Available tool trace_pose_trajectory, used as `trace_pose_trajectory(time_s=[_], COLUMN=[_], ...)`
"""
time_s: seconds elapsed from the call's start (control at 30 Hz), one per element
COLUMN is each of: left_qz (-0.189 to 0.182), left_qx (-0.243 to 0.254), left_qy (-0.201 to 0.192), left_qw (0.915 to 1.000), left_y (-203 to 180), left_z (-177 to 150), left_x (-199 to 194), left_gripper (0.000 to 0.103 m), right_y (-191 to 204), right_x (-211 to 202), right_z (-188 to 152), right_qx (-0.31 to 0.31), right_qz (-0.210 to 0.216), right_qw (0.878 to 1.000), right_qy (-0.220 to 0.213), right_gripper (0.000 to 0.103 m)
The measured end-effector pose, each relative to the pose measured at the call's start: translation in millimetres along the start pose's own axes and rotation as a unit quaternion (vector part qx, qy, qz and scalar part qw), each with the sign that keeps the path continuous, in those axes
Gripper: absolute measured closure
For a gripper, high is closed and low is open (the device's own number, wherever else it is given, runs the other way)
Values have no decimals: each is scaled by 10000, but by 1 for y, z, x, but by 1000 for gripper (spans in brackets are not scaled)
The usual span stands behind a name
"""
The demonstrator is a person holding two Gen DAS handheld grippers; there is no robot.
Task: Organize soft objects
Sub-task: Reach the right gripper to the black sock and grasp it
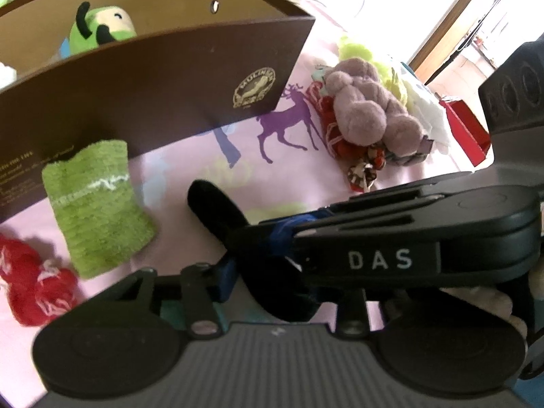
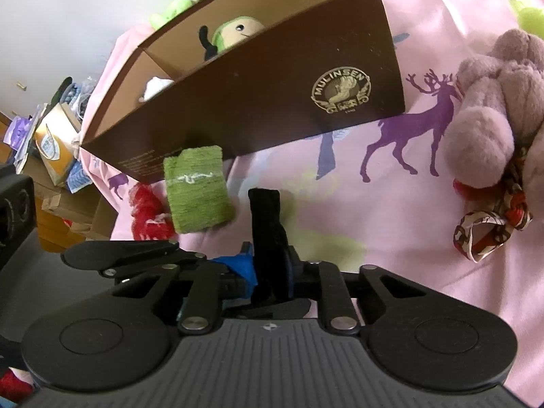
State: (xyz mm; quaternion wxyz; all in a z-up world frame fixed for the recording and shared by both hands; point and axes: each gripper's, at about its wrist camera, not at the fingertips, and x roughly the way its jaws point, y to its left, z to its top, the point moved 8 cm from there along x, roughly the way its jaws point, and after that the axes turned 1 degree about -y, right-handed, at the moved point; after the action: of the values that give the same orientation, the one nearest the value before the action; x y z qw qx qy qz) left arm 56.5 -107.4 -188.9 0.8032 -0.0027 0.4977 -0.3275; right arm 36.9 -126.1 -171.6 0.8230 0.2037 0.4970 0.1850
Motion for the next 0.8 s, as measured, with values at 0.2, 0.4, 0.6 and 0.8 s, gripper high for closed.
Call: trace_pose_trajectory(time_s=[0.2, 0.4, 0.6, 0.8], left_qz=[-235, -220, -359, -326], left_qx=[238, 694, 951, 1429], left_qy=[-257, -618, -874, -1214], left_qw=[9991, 9954, 9910, 9817], left_y=[-13, -24, -29, -37], left_z=[9, 18, 26, 48], left_x=[-24, -46, -67, -92], left_gripper=[90, 90, 92, 92], right_y=[7, 15, 22, 40], right_x=[-15, -33, -46, -66], right_z=[10, 21, 31, 51], right_qx=[93, 134, 253, 156], right_qz=[142, 231, 342, 494], right_qw=[9997, 9987, 9973, 9943], right_qy=[-190, -427, -601, -937], right_gripper=[103, 103, 103, 103])
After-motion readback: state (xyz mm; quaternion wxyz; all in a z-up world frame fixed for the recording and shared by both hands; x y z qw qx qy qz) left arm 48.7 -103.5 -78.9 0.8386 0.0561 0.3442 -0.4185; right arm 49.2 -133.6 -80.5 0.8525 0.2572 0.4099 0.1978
